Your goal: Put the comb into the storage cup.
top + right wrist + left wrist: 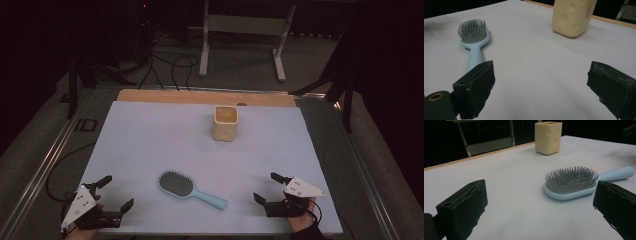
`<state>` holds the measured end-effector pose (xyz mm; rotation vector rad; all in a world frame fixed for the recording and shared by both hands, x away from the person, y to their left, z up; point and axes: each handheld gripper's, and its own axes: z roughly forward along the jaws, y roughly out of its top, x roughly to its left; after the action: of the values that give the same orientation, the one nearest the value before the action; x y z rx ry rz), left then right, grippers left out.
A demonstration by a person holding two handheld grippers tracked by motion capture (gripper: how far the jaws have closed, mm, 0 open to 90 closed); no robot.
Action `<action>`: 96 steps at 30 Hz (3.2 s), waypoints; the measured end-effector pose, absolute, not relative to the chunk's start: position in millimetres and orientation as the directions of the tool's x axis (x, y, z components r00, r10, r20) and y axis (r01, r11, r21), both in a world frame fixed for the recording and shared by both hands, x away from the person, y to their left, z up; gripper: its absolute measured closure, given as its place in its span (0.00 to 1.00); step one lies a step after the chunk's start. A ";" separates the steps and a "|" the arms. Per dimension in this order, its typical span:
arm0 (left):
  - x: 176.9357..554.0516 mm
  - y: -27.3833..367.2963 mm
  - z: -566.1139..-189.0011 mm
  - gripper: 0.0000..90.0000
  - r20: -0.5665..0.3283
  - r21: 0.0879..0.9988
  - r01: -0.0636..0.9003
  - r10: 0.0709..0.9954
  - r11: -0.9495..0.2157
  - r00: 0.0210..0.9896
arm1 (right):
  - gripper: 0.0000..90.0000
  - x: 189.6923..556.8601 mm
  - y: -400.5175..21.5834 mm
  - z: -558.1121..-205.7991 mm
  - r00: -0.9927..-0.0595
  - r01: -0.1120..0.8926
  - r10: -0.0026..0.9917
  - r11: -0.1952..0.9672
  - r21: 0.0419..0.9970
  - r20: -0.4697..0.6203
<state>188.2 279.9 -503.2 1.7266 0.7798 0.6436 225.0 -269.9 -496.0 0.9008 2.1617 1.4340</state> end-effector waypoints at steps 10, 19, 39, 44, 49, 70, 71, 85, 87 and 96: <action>188.0 279.7 -503.3 0.00 0.043 0.962 0.181 0.768 -0.205 0.639 | 0.08 227.4 -270.9 -499.4 -0.720 0.293 0.694 0.304 0.906 0.000; 188.0 279.2 -503.1 0.00 0.046 0.962 0.180 0.768 -0.207 0.639 | 0.08 228.7 -270.3 -498.4 -0.713 0.327 0.700 0.297 0.897 0.028; 187.8 280.2 -502.3 0.00 0.035 0.967 0.172 0.764 -0.189 0.644 | 0.08 224.6 -268.9 -463.8 -0.672 0.338 0.739 0.266 0.903 0.034; 188.1 280.4 -502.0 0.00 0.033 0.968 0.170 0.763 -0.186 0.646 | 0.08 224.8 -263.9 -450.6 -0.674 0.322 0.739 0.302 0.897 -0.006; 188.1 280.1 -501.8 0.00 0.035 0.967 0.169 0.761 -0.189 0.648 | 0.08 227.2 -256.0 -433.7 -0.680 0.299 0.732 0.339 0.892 -0.050; 187.2 279.7 -500.2 0.00 0.037 0.969 0.162 0.758 -0.187 0.651 | 0.08 241.3 -205.0 -403.5 -0.764 0.262 0.641 0.415 0.871 -0.075; 187.1 279.6 -500.1 0.00 0.041 0.969 0.159 0.757 -0.190 0.653 | 0.08 242.0 -202.4 -403.8 -0.768 0.263 0.637 0.412 0.872 -0.069; 185.8 278.4 -498.4 0.00 0.040 0.971 0.152 0.751 -0.185 0.660 | 0.08 252.7 -161.5 -412.7 -0.834 0.267 0.552 0.443 0.856 -0.025; 186.0 278.1 -498.7 0.00 0.037 0.971 0.154 0.749 -0.183 0.661 | 0.08 253.8 -156.7 -413.6 -0.840 0.269 0.543 0.443 0.855 -0.017; 185.7 277.9 -498.4 0.00 0.033 0.971 0.155 0.746 -0.181 0.665 | 0.08 259.1 -132.7 -423.8 -0.854 0.302 0.520 0.471 0.829 0.015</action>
<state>185.7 277.9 -498.4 1.7017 0.7367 0.6247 259.1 -132.7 -423.8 0.7065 2.4816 1.3257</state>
